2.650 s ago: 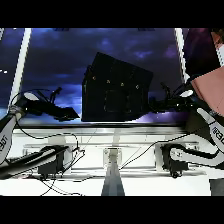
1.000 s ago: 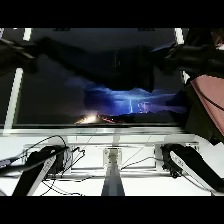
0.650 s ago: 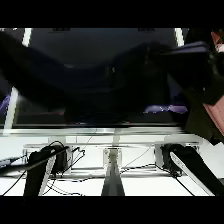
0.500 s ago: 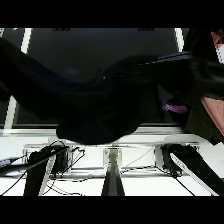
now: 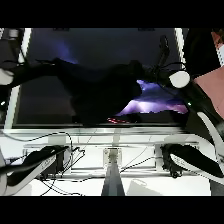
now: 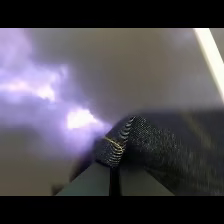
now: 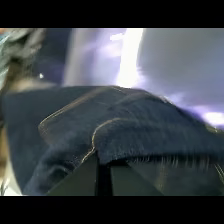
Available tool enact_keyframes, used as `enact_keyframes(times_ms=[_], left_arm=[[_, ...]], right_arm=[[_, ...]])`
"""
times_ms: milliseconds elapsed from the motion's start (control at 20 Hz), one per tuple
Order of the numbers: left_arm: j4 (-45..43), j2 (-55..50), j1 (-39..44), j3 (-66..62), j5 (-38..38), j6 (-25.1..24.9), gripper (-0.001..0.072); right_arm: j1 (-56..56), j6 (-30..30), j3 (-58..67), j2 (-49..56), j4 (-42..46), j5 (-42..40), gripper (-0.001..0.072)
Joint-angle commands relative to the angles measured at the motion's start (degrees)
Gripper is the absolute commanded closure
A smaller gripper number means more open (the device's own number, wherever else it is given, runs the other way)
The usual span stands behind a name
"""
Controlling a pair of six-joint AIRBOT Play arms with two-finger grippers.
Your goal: Fold the clothes and pants, and hang the long-sleeved shirts on hangers.
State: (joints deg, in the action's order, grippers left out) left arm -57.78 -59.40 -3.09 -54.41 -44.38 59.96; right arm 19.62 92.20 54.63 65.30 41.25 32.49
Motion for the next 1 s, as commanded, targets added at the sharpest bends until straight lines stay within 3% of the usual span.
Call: enact_keyframes(times_ms=[0, 100, 250, 400, 600, 650, 700, 750, 800, 950], left_arm=[[-0.1, -7.2, 3.3, 0.4, -5.6, 1.8, 0.0686], [-0.1, -7.3, 6.0, 0.4, -14.4, 1.8, 0.0686], [-0.1, -7.3, 10.3, 1.3, -25.4, 7.5, 0.0686], [-0.1, -7.3, 15.5, 5.1, -28.0, 12.4, 0.0685], [-0.6, -7.3, 20.8, 13.0, -26.2, 12.9, 0.0684], [-0.5, -7.3, 20.9, 14.3, -24.9, 12.9, 0.0681], [-0.5, -7.3, 20.9, 14.9, -23.8, 12.9, 0.0558], [-0.5, -7.3, 20.9, 14.9, -23.0, 13.0, 0.0210], [0.0, -7.3, 20.9, 14.9, -21.7, 13.4, 0.0008], [1.6, -7.3, 20.9, 14.9, -18.8, 13.3, 0.0009]], right_arm=[[-7.2, -0.4, -0.9, 6.5, 2.9, 3.6, 0.0677], [-11.7, -2.4, -0.9, 6.6, 7.5, 11.4, 0.0677], [-16.7, -6.3, -1.0, 6.6, 15.3, 23.4, 0.0677], [-17.8, -6.4, -1.0, 6.6, 25.2, 32.7, 0.0677], [-17.8, -8.5, -1.0, 6.6, 26.6, 36.5, 0.0677], [-17.8, -10.6, -1.0, 6.6, 26.6, 35.5, 0.0621], [-17.8, -11.2, -1.0, 6.6, 26.9, 34.1, 0.0379], [-17.8, -11.2, -1.0, 6.6, 27.2, 32.4, 0.0134], [-17.8, -11.0, -1.0, 6.7, 27.8, 30.7, 0.0095], [-17.8, -8.6, -1.0, 8.6, 27.9, 27.1, 0.0094]])
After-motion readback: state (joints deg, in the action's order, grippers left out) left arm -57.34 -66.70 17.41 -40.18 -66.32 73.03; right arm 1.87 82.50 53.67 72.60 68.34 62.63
